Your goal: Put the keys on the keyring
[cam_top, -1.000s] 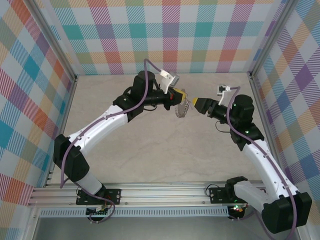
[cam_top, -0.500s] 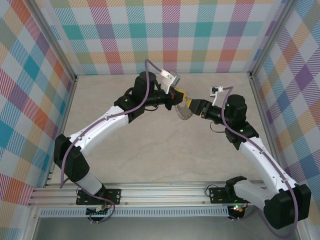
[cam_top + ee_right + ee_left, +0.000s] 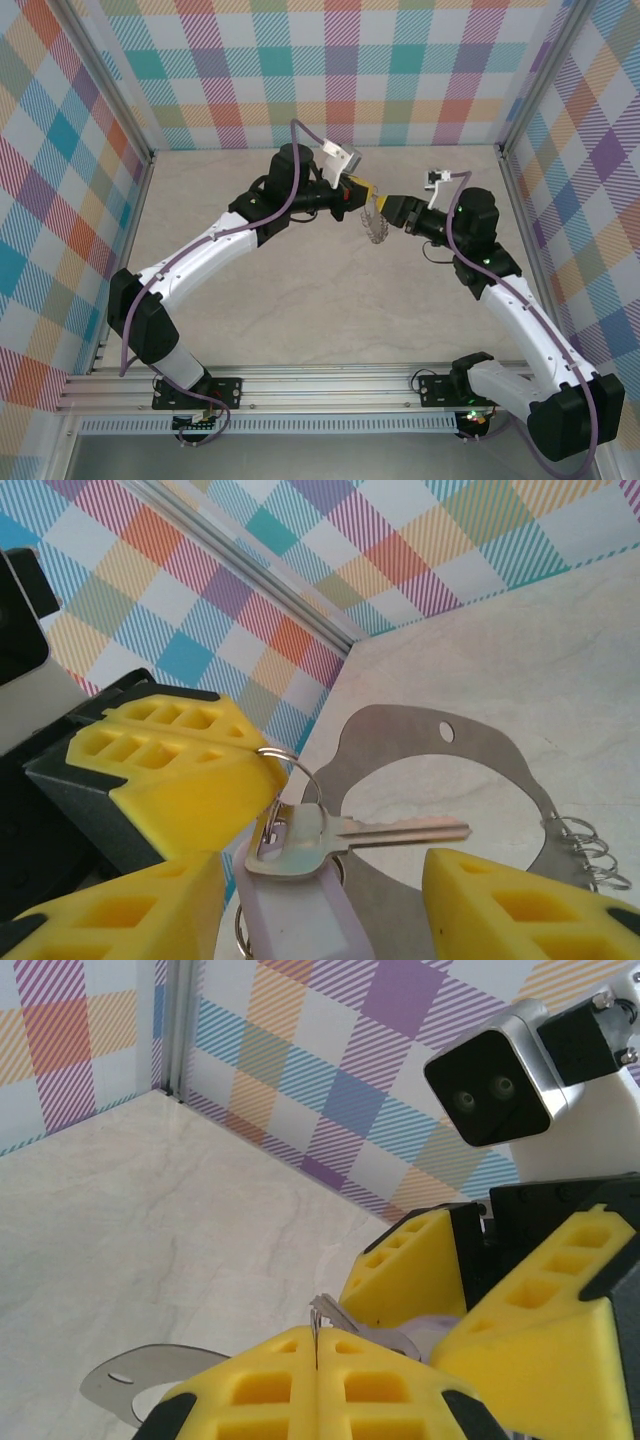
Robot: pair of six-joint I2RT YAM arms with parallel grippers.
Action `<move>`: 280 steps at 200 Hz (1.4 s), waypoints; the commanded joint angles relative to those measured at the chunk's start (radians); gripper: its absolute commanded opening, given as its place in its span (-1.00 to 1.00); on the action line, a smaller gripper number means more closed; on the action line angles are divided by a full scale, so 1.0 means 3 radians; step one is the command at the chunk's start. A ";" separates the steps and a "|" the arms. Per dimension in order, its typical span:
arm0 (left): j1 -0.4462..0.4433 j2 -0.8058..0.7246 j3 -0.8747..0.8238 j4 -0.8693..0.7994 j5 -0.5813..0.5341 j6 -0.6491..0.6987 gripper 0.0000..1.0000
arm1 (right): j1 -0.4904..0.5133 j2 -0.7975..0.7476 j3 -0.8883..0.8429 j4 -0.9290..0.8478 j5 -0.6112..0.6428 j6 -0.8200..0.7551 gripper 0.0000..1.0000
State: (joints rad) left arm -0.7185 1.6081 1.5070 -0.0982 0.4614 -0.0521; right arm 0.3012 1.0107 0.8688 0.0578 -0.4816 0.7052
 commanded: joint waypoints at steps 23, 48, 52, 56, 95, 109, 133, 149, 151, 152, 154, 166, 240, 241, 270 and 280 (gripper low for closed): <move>-0.0052 -0.0154 -0.0033 0.0113 0.0065 0.0098 -1.00 | -0.0053 -0.0078 0.0095 0.0124 -0.0021 0.0054 -0.18; -0.0054 -0.0163 -0.0050 0.0106 0.0091 0.0116 -1.00 | -0.0115 -0.0120 0.0105 0.0038 -0.0012 0.0011 -0.73; -0.0054 -0.0169 -0.0050 0.0109 0.0093 0.0118 -1.00 | -0.0123 -0.0119 0.0105 0.0038 -0.0020 0.0013 -0.77; -0.0054 -0.0170 -0.0055 0.0111 0.0098 0.0124 -1.00 | -0.0132 -0.0125 0.0105 0.0042 -0.0032 0.0016 -0.79; -0.0053 -0.0196 -0.0045 0.0035 0.0195 0.0201 -1.00 | -0.0170 -0.0221 0.0121 -0.0150 -0.0092 -0.0182 -0.33; -0.0054 -0.0171 0.0014 -0.0072 0.0274 0.0247 -1.00 | -0.0169 -0.0281 0.0123 -0.0276 -0.0105 -0.0340 0.06; -0.0051 -0.0142 0.0104 -0.0230 0.0400 0.0342 -1.00 | -0.0170 -0.0363 0.0109 -0.0511 -0.0087 -0.0541 0.22; -0.0052 -0.0148 0.0133 -0.0297 0.0452 0.0407 -1.00 | -0.0170 -0.0403 0.0060 -0.0543 -0.0194 -0.0566 0.27; -0.0051 -0.0150 0.0135 -0.0304 0.0454 0.0413 -1.00 | -0.0170 -0.0405 0.0052 -0.0542 -0.0220 -0.0567 0.29; -0.0050 -0.0150 0.0136 -0.0308 0.0455 0.0416 -1.00 | -0.0170 -0.0407 0.0048 -0.0544 -0.0228 -0.0567 0.29; -0.0052 -0.0152 0.0136 -0.0315 0.0460 0.0421 -1.00 | -0.0170 -0.0408 0.0039 -0.0540 -0.0244 -0.0564 0.31; -0.0054 -0.0165 0.0136 -0.0342 0.0466 0.0448 -1.00 | -0.0172 -0.0429 -0.0040 -0.0484 -0.0383 -0.0536 0.34; -0.0053 -0.0174 0.0117 -0.0330 0.0630 0.0481 -1.00 | -0.0165 -0.0239 -0.0200 -0.0139 -0.0932 -0.0280 0.37; -0.0054 -0.0175 0.0116 -0.0326 0.0635 0.0483 -1.00 | -0.0165 -0.0237 -0.0206 -0.0133 -0.0926 -0.0272 0.37; -0.0054 -0.0220 0.0034 -0.0256 0.0723 0.0523 -1.00 | -0.0170 -0.0252 -0.0267 0.0109 -0.0701 -0.0056 0.37; -0.0054 -0.0236 0.0015 -0.0257 0.0747 0.0539 -1.00 | -0.0179 -0.0303 -0.0278 0.0104 -0.0506 -0.0015 0.36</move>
State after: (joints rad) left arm -0.7212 1.5921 1.5043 -0.2184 0.6319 0.0792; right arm 0.2539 0.9382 0.7975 0.0113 -0.7013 0.6445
